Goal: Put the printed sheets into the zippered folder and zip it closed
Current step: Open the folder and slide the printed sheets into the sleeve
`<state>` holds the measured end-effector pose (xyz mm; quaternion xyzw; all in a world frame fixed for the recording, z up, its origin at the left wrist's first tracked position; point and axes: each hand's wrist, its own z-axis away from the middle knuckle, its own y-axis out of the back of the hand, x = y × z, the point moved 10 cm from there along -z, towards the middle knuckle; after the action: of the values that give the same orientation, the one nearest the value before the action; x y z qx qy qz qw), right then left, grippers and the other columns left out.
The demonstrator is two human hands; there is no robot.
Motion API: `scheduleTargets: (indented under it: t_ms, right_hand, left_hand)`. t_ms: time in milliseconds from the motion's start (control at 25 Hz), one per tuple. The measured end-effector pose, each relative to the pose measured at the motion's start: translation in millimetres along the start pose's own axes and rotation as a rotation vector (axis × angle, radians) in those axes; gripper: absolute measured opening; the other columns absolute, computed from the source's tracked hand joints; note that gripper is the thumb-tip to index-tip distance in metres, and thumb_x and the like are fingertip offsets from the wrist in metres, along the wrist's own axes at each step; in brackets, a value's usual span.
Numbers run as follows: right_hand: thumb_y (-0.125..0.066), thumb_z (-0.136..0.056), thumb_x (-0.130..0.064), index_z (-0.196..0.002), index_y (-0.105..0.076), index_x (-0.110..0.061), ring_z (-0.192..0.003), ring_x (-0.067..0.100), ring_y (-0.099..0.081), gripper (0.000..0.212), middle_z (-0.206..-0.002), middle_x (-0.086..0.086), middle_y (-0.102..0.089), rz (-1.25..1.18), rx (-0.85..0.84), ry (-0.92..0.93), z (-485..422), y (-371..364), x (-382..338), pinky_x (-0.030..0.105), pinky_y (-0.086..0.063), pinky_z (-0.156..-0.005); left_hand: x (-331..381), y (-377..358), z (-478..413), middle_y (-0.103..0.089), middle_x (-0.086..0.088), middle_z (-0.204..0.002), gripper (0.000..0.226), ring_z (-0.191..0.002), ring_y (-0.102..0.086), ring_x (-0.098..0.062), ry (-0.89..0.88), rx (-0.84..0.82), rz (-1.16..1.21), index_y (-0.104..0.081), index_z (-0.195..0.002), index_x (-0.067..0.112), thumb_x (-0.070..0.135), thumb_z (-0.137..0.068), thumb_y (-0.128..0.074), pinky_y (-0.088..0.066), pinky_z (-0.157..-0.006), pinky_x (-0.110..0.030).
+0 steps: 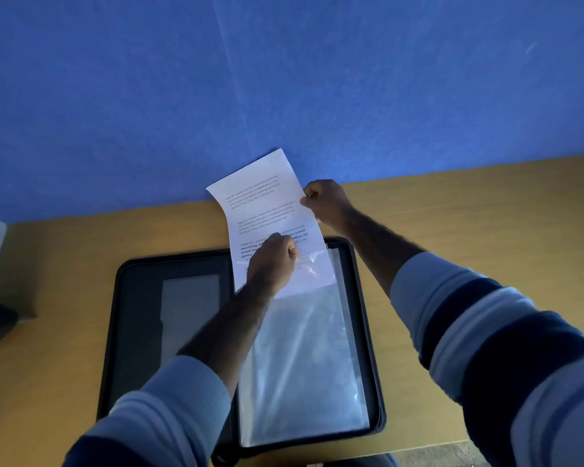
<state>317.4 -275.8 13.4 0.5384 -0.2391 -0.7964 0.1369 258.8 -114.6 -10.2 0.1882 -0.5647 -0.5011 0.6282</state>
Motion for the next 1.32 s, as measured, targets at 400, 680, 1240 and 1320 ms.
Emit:
scheduleTargets:
  t_ms: [400, 680, 1240, 1320]
  right_hand:
    - [-0.071, -0.090, -0.014, -0.108, -0.070, -0.005, -0.085, 0.019, -0.073, 0.020, -0.099, 0.011, -0.076, 0.142, -0.416, -0.214, 53, -19, 65, 0.038, -0.060, -0.080]
    - [-0.060, -0.090, -0.011, -0.138, -0.055, -0.020, -0.087, 0.021, -0.061, 0.049, -0.122, 0.010, -0.065, 0.029, -0.046, -0.037, -6, -4, 10, 0.030, -0.052, -0.066]
    - [-0.054, -0.083, 0.009, -0.099, -0.079, -0.013, -0.104, 0.017, -0.065, 0.037, -0.110, 0.003, -0.073, 0.386, -0.179, 0.129, 2, -23, -2, 0.023, -0.046, -0.079]
    - [-0.062, -0.083, 0.009, -0.101, -0.078, -0.009, -0.102, 0.020, -0.067, 0.030, -0.108, 0.006, -0.074, 0.414, -0.270, 0.159, 14, -31, 1, 0.025, -0.049, -0.080]
  left_hand:
    - [5, 8, 6, -0.060, 0.005, -0.096, 0.015, -0.087, -0.060, -0.019, -0.024, 0.059, -0.040, -0.062, -0.082, 0.021, 0.013, -0.089, -0.053, -0.051, -0.074, -0.034]
    - [12, 12, 4, -0.060, 0.003, -0.103, 0.015, -0.092, -0.062, -0.020, -0.060, 0.076, -0.052, -0.063, -0.087, 0.022, 0.012, -0.092, -0.053, -0.054, -0.078, -0.038]
    - [16, 19, -1, -0.039, -0.006, -0.161, 0.013, -0.141, -0.046, -0.026, -0.174, 0.146, -0.123, -0.071, -0.084, 0.016, 0.008, -0.091, -0.064, -0.039, -0.113, -0.035]
    - [17, 14, -5, -0.043, -0.008, -0.159, 0.014, -0.142, -0.045, -0.025, -0.208, 0.101, -0.091, -0.070, -0.083, 0.015, 0.004, -0.090, -0.064, -0.038, -0.115, -0.034]
